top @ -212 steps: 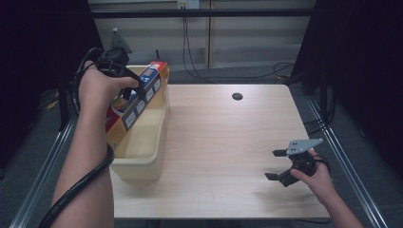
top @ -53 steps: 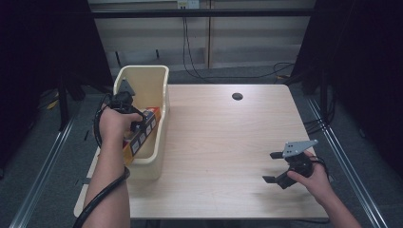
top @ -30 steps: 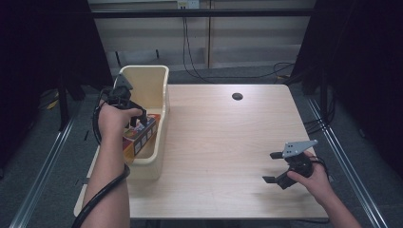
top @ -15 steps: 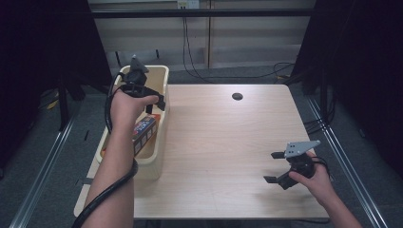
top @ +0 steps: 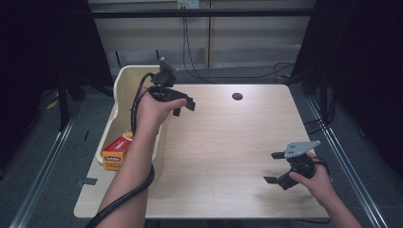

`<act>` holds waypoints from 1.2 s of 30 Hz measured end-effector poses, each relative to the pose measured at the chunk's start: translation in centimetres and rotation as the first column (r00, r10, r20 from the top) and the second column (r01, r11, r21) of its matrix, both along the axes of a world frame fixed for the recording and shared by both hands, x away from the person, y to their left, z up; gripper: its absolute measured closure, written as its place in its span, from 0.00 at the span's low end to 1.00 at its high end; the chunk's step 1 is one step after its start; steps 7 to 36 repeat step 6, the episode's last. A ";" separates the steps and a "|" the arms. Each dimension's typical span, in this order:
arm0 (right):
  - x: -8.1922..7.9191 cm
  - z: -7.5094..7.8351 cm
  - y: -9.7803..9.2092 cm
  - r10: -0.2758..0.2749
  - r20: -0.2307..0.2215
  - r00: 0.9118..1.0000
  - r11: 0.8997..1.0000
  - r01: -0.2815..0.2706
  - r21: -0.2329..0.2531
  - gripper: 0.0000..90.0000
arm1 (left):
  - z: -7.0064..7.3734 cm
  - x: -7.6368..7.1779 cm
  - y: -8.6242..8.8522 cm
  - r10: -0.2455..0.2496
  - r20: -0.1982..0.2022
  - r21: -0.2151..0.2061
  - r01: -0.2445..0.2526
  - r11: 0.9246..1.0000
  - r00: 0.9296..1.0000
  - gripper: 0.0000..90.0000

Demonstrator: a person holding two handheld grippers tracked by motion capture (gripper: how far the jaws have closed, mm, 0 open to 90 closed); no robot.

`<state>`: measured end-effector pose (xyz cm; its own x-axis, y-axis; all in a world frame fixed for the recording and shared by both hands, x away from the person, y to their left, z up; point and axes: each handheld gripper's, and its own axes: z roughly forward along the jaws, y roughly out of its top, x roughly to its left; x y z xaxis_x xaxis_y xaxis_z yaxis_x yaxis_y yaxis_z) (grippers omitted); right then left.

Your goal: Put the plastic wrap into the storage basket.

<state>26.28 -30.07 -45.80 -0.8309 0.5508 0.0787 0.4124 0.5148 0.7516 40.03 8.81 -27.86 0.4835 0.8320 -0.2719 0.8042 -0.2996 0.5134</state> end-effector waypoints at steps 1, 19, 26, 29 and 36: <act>0.0 0.0 0.0 -0.001 0.002 1.000 1.000 0.001 -0.001 0.05 | -0.2 0.0 -0.4 -0.007 0.006 -0.007 0.007 1.000 1.000 0.23; 0.1 -0.1 -0.1 -0.003 0.000 1.000 1.000 0.003 0.005 0.04 | -0.8 -0.1 -1.3 -0.034 0.010 -0.011 0.034 0.999 0.999 0.20; 0.1 -0.1 -0.1 -0.003 0.000 1.000 1.000 0.003 0.005 0.04 | -0.8 -0.1 -1.3 -0.034 0.010 -0.011 0.034 0.999 0.999 0.20; 0.1 -0.1 -0.1 -0.003 0.000 1.000 1.000 0.003 0.005 0.04 | -0.8 -0.1 -1.3 -0.034 0.010 -0.011 0.034 0.999 0.999 0.20; 0.1 -0.1 -0.1 -0.003 0.000 1.000 1.000 0.003 0.005 0.04 | -0.8 -0.1 -1.3 -0.034 0.010 -0.011 0.034 0.999 0.999 0.20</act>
